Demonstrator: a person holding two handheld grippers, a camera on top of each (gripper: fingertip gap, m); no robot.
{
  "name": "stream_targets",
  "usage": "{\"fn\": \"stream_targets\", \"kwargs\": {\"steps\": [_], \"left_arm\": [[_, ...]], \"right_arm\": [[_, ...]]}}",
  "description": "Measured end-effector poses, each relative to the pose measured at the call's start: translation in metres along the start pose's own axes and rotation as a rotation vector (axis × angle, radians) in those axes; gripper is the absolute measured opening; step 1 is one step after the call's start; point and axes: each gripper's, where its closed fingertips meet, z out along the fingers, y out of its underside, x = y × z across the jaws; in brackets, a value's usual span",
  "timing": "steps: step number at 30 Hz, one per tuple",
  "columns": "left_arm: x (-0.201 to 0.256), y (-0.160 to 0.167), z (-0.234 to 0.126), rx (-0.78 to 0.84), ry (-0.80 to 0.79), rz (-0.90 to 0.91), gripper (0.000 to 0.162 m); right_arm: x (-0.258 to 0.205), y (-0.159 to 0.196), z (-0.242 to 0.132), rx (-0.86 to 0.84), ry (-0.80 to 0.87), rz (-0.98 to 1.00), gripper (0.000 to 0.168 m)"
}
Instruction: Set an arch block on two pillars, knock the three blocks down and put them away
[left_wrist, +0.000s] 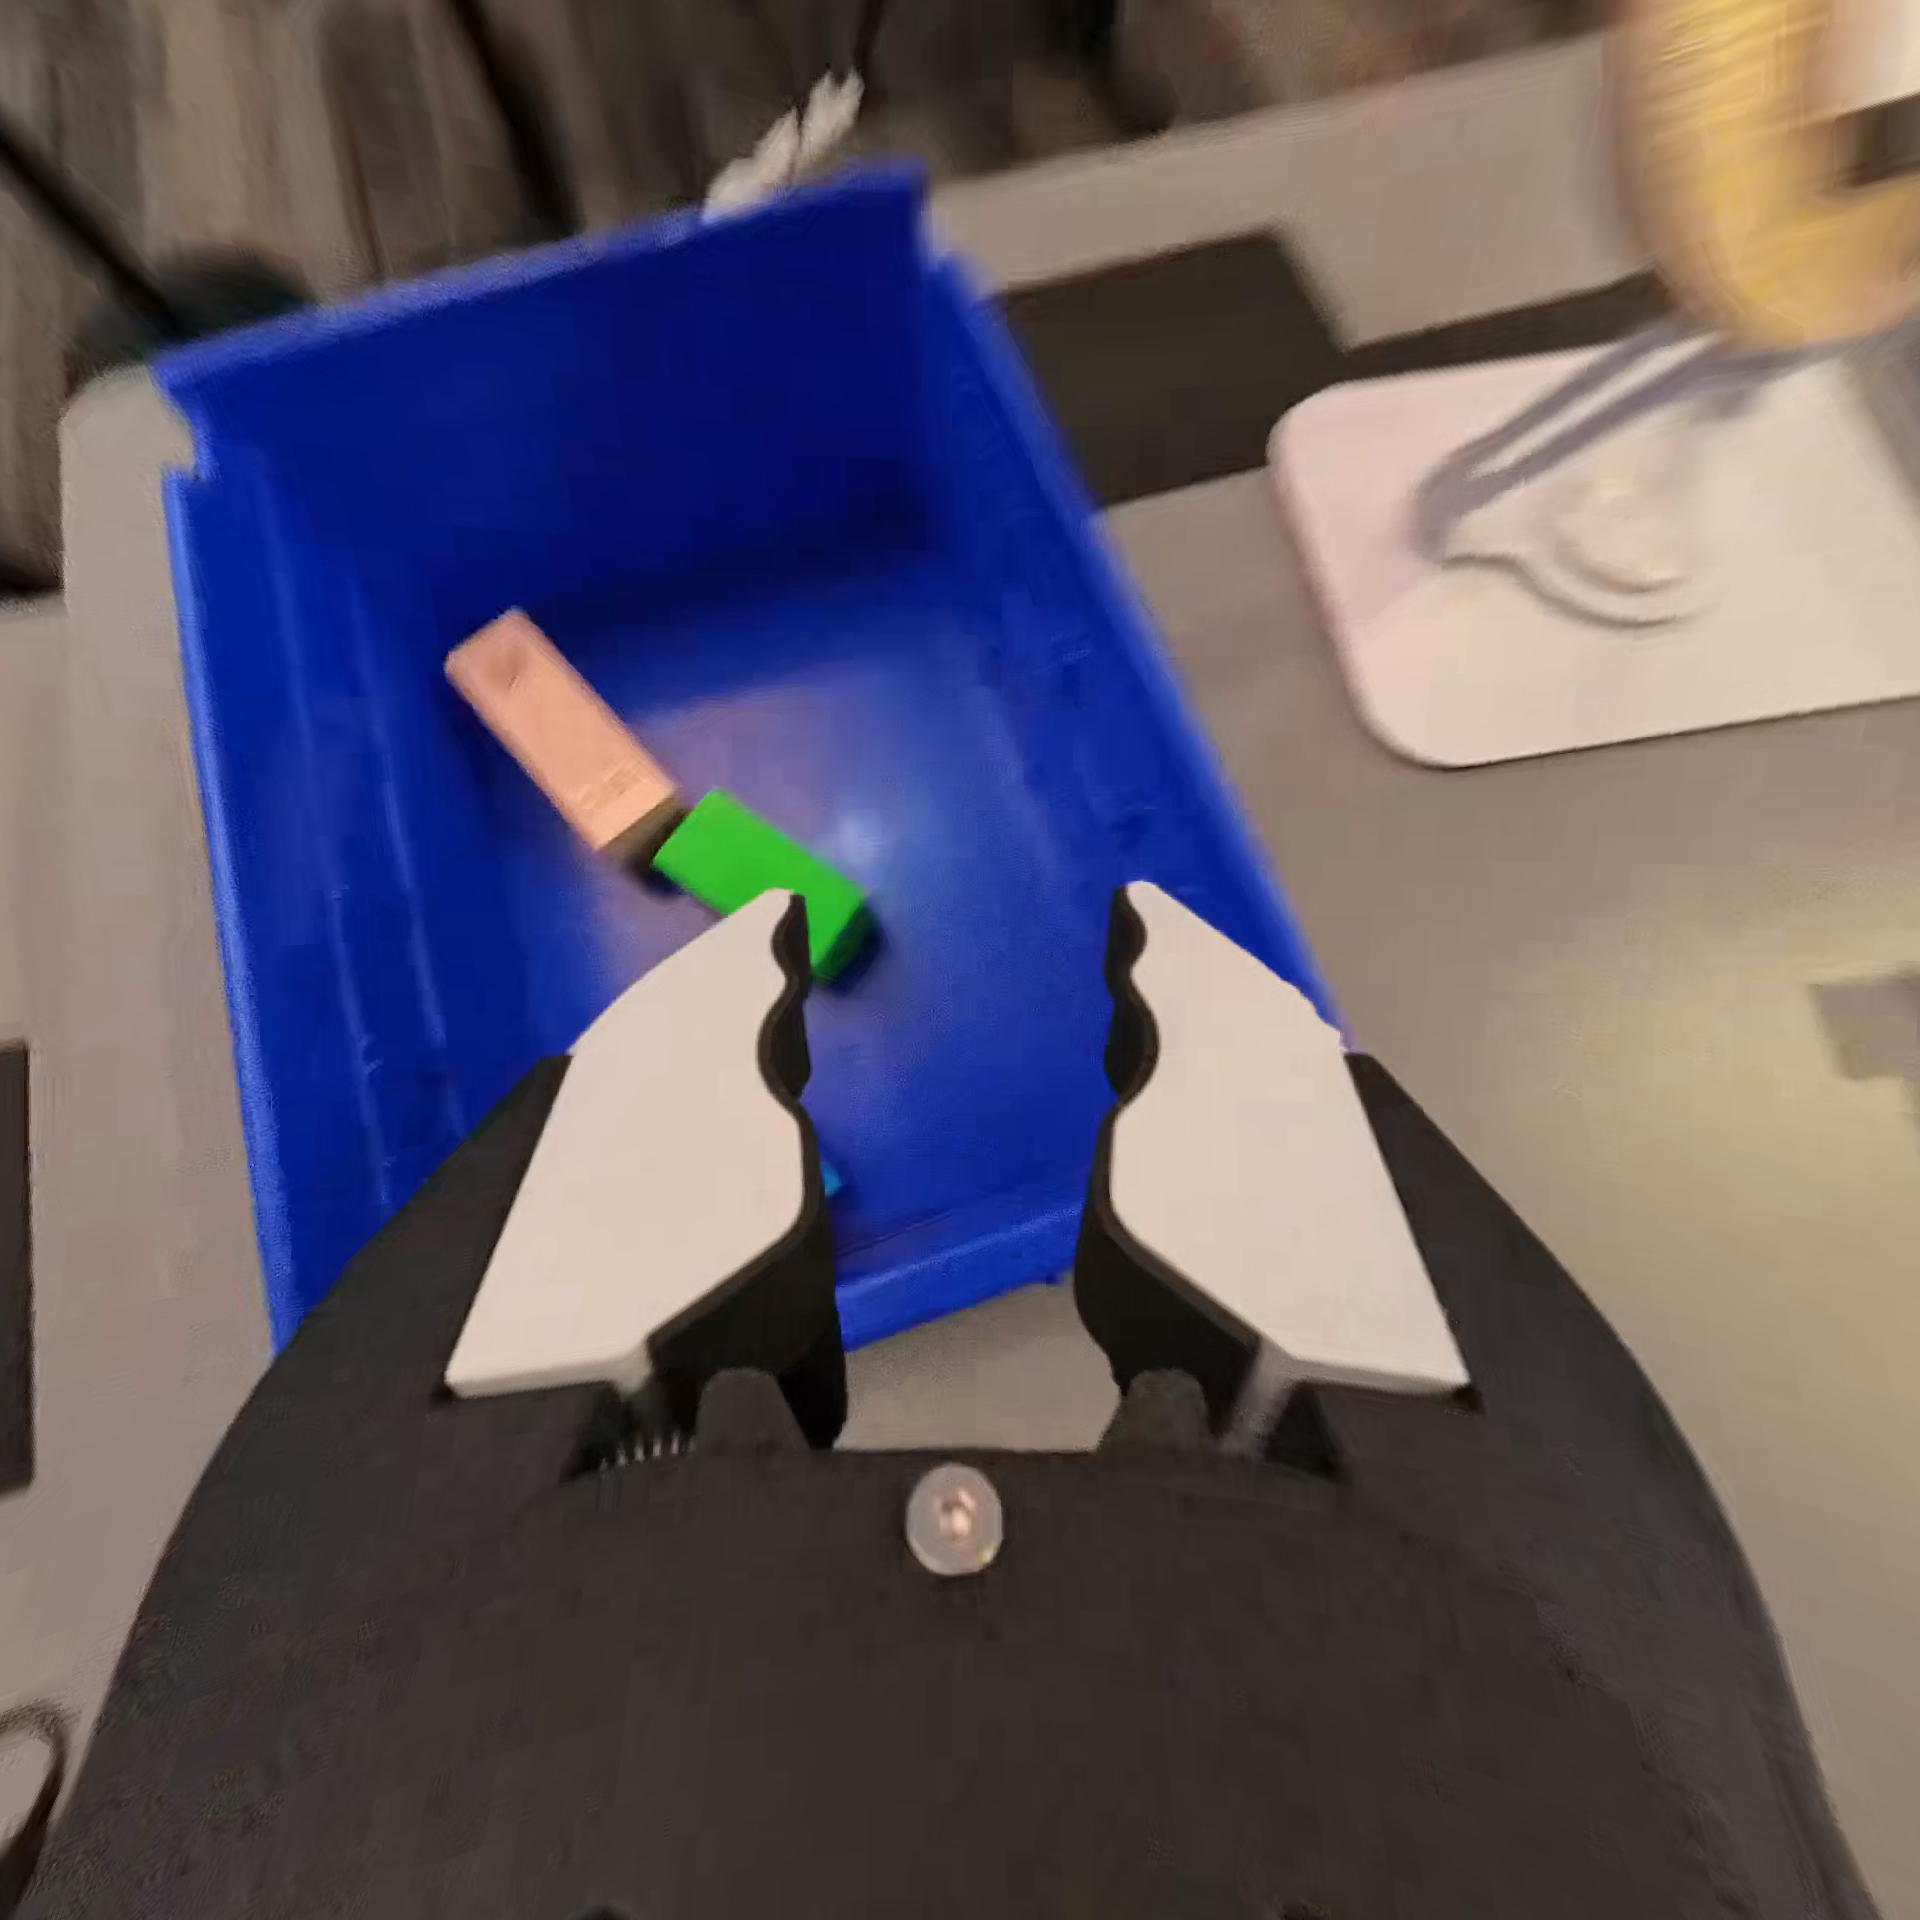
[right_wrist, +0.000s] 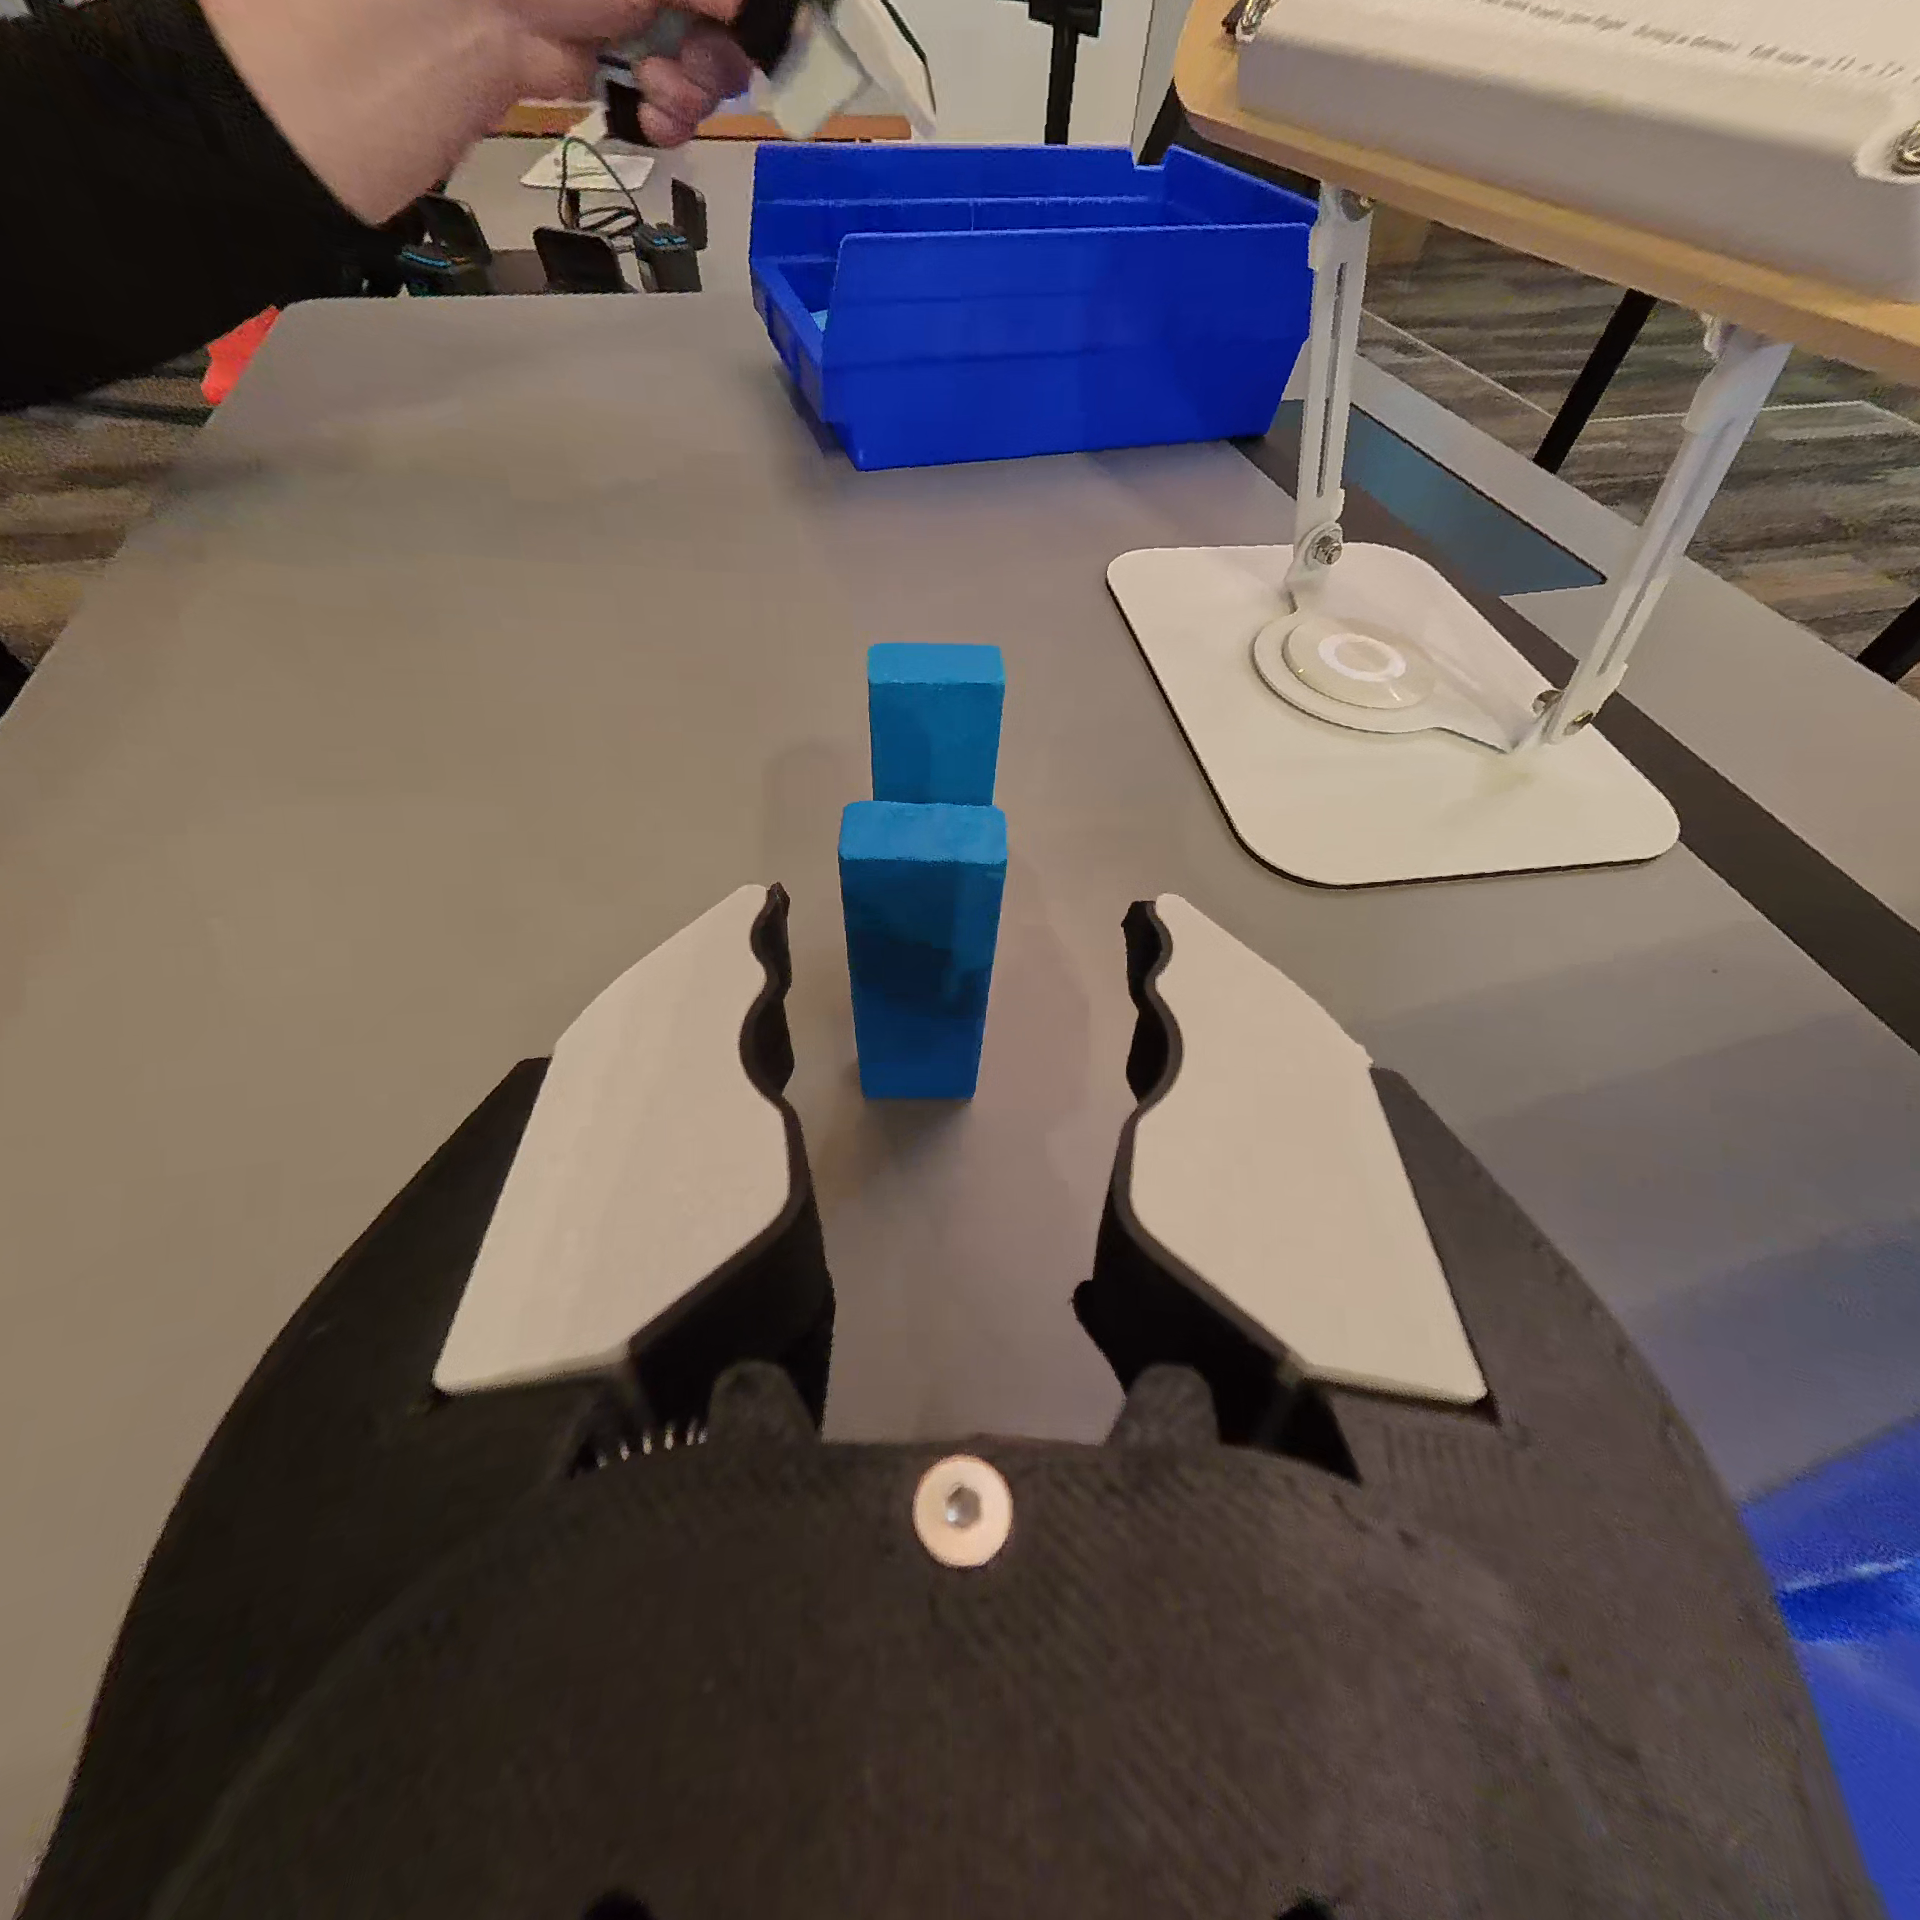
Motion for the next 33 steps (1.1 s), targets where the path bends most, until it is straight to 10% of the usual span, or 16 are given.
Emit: {"fn": "stream_targets", "kwargs": {"steps": [11,18,26,33], "left_arm": [[-0.058,0.056,0.099,-0.479,-0.151,-0.142,0.069],[-0.054,0.065,0.111,-0.487,-0.107,-0.154,0.039],[-0.014,0.029,0.049,-0.197,0.081,0.030,0.038],[0.131,0.032,-0.032,-0.103,0.380,0.452,0.037]], "right_arm": [[-0.001,0.003,0.002,-0.022,0.013,-0.021,0.061],[-0.001,0.000,0.001,-0.026,0.022,-0.038,0.059],[0.013,-0.008,-0.026,-0.104,0.151,-0.159,0.056],[-0.041,-0.097,-0.025,-0.121,0.147,-0.333,0.054]]}}
